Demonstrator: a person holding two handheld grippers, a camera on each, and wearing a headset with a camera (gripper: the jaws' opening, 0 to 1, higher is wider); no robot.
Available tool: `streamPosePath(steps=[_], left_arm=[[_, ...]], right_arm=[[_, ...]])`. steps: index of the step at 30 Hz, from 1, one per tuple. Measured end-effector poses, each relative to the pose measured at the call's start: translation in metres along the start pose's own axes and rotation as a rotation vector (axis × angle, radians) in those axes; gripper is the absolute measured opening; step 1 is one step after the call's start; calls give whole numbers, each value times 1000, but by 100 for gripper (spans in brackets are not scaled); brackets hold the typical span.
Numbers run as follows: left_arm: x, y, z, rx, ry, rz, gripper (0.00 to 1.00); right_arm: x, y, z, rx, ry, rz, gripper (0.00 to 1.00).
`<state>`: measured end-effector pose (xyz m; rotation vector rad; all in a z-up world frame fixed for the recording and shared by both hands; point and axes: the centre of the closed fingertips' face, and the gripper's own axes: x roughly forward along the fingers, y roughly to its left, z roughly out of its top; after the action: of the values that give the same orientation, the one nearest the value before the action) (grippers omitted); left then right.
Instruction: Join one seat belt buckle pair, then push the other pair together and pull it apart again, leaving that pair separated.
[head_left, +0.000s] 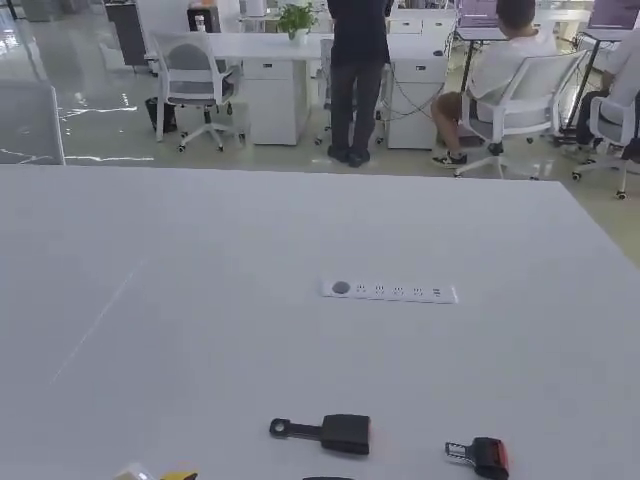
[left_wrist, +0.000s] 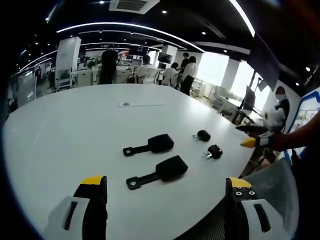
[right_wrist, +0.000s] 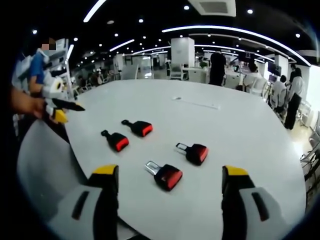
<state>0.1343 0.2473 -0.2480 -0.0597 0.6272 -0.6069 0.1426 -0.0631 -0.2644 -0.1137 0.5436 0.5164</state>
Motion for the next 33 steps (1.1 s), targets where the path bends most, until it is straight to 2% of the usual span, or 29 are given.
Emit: streamPosePath(steps=[8, 18, 27, 33], left_arm=[[-1, 0, 1, 4, 8, 1, 100], [4, -7, 8, 20, 12, -13, 100], [15, -4, 8, 36, 21, -31, 99], [25, -7, 12, 47, 23, -52, 99]], right_arm=[[2, 2, -2, -7, 15, 17, 88], [8, 5, -1, -12, 24, 47, 88], [16, 6, -2, -5, 36, 83, 87], [24, 9, -7, 1, 59, 120, 86]])
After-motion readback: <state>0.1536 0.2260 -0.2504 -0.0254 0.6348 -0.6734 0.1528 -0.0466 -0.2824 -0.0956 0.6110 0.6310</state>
